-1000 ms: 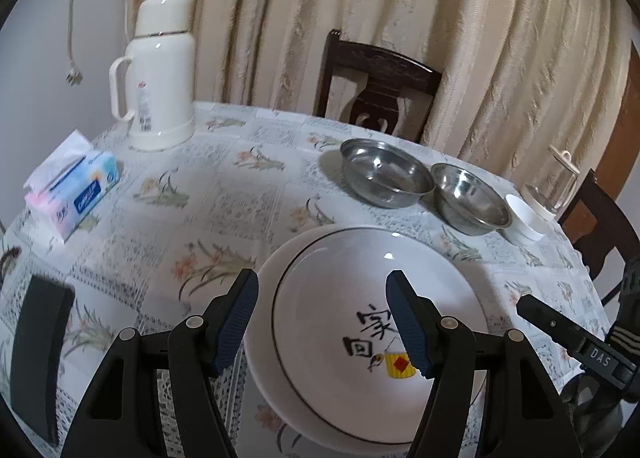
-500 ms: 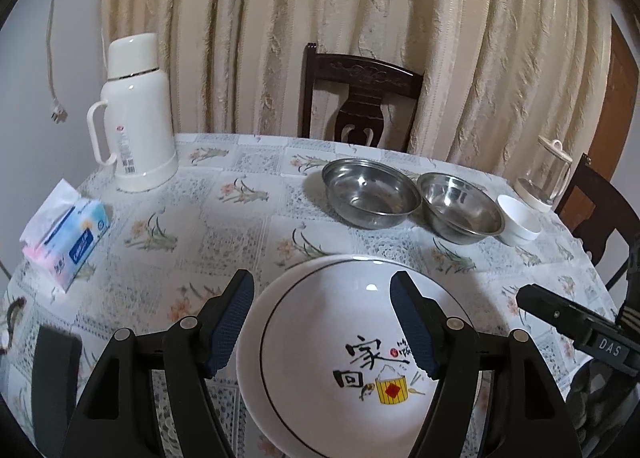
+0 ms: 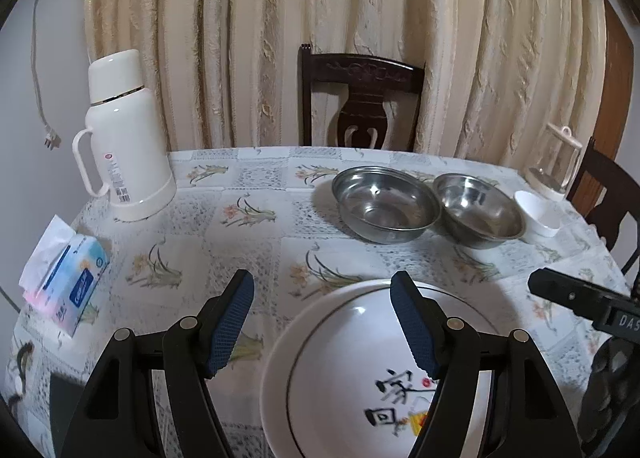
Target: Organize plates and bowls
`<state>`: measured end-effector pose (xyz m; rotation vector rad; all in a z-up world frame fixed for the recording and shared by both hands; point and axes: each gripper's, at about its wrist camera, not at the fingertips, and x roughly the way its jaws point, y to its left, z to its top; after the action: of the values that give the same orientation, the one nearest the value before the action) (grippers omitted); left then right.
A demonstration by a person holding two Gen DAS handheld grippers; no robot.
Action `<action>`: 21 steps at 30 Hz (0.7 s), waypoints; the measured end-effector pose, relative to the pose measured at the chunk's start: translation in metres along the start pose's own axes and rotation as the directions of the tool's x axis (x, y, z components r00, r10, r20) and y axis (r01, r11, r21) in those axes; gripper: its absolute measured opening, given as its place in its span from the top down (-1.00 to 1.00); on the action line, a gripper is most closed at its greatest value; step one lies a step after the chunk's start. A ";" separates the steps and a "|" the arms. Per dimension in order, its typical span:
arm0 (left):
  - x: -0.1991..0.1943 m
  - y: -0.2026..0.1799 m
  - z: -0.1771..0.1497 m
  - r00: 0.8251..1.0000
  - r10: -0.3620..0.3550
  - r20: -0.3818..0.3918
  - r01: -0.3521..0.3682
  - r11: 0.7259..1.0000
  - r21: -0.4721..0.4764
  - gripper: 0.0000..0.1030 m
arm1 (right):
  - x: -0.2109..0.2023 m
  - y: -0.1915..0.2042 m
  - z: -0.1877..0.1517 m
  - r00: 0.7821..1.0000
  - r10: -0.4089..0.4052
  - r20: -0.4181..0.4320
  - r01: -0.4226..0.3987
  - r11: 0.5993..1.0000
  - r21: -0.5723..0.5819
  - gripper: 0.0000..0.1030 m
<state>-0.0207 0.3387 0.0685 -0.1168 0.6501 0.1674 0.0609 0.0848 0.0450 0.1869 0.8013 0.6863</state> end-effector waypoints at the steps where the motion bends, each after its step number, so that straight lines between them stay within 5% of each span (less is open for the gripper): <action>1: 0.004 0.002 0.002 1.000 0.002 -0.002 -0.002 1.000 0.003 -0.39 | 0.004 0.001 0.003 1.000 0.000 -0.003 0.000 1.000 -0.003 -0.33; 9: 0.034 0.015 0.022 1.000 0.014 -0.016 -0.014 0.999 0.038 -0.39 | 0.034 0.004 0.027 0.999 0.020 -0.031 -0.020 1.000 -0.005 -0.38; 21: 0.114 0.037 0.066 0.972 -0.160 -0.171 0.147 0.986 -0.083 -0.39 | 0.089 -0.005 0.059 0.993 0.059 -0.101 -0.053 0.997 0.063 -0.39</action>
<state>0.1001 0.3990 0.0493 -0.2513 0.8099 0.0303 0.1495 0.1423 0.0306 0.2303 0.9190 0.7297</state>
